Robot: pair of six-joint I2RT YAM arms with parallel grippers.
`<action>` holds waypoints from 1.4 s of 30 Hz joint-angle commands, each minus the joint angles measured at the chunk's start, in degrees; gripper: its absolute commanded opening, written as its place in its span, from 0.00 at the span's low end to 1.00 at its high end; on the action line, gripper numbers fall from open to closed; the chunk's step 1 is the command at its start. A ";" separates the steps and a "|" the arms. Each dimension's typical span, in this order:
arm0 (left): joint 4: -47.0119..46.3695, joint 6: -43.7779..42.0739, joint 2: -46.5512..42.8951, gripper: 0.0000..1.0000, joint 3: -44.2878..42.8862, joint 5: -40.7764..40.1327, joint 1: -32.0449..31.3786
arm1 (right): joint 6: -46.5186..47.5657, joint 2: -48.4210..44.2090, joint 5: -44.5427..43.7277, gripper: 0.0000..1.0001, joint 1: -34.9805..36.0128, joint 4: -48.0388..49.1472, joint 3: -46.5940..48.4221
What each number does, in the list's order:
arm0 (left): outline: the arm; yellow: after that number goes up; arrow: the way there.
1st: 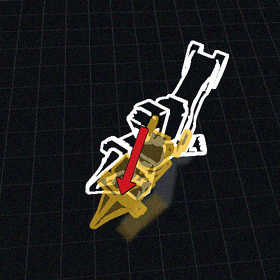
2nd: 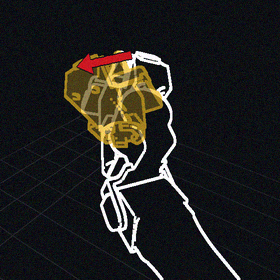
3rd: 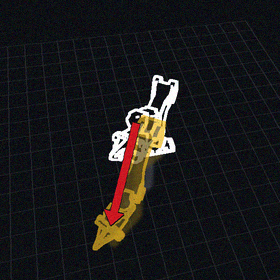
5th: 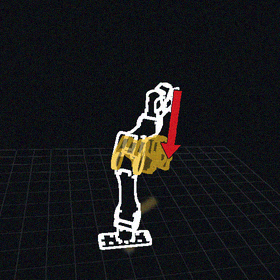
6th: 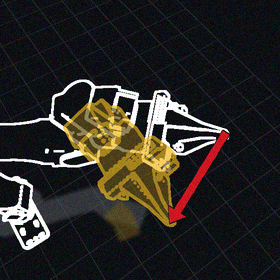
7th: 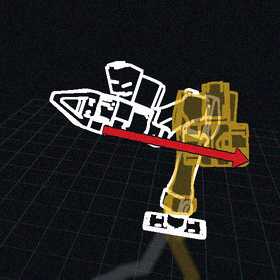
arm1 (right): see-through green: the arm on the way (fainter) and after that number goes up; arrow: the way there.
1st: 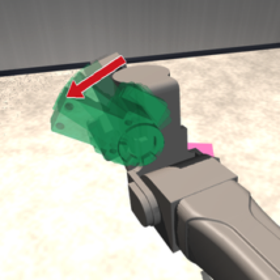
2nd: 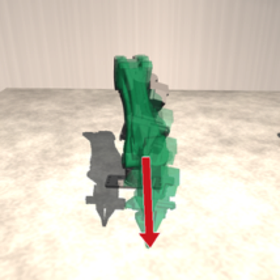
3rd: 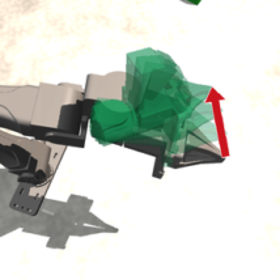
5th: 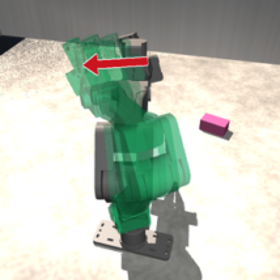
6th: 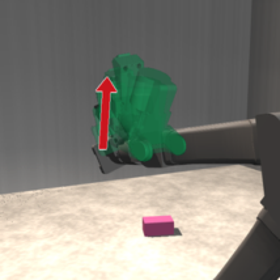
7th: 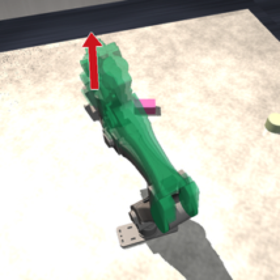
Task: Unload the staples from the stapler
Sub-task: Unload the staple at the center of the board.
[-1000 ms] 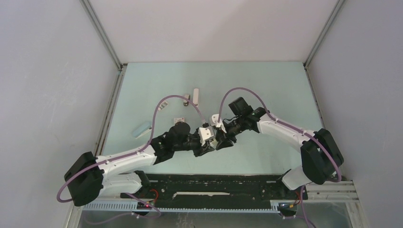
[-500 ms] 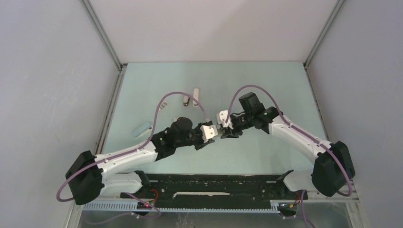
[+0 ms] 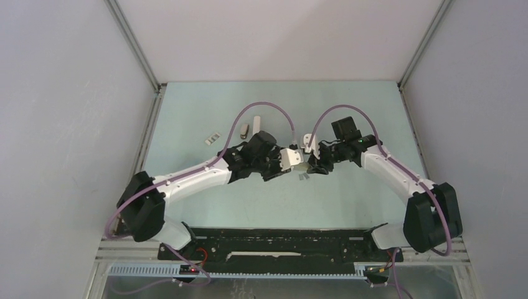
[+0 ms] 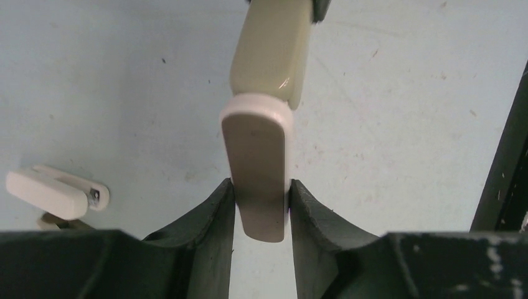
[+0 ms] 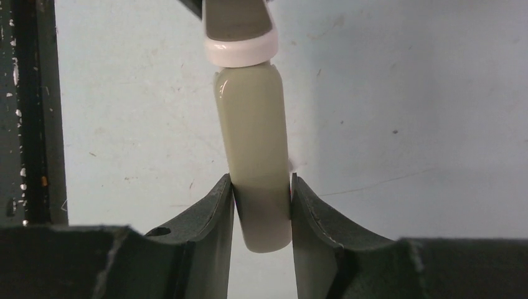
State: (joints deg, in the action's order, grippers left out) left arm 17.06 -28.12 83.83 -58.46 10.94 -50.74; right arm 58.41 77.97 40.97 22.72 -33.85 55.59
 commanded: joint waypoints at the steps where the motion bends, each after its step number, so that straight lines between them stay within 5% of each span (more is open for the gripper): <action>1: 16.65 -3.21 6.06 0.00 -7.02 -5.07 -1.31 | -3.75 4.13 -5.98 0.00 1.22 -1.67 1.45; 12: 22.75 -1.57 12.37 0.00 -14.57 0.43 1.46 | -6.98 11.27 4.05 0.00 0.27 -6.50 5.47; 17: 22.08 0.04 13.28 0.00 -15.16 4.04 1.80 | -9.71 11.63 -8.30 0.00 4.03 -3.03 5.37; 23: 13.24 4.47 13.05 0.00 -8.29 3.59 1.77 | -10.11 11.04 -7.03 0.01 6.06 -2.50 4.86; 26: 8.60 5.49 10.96 0.00 -3.65 3.61 1.70 | -12.24 9.12 -14.37 0.01 6.25 2.80 3.22; 30: 4.18 5.09 7.33 0.00 -0.05 2.98 0.43 | -7.72 8.30 -5.75 0.01 7.45 -2.04 2.61; 34: 2.80 5.30 5.90 0.00 1.44 0.69 -0.77 | -11.21 8.11 -11.21 0.01 10.53 1.99 2.59; 42: -3.97 10.02 1.03 0.01 6.88 -3.58 -0.72 | -12.57 9.51 0.23 0.01 5.63 -2.48 4.60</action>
State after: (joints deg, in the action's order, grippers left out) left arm 22.65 -18.98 88.23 -53.80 7.94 -49.08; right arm 44.99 88.14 31.66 28.34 -37.63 56.90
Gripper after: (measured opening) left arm 0.005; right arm 0.400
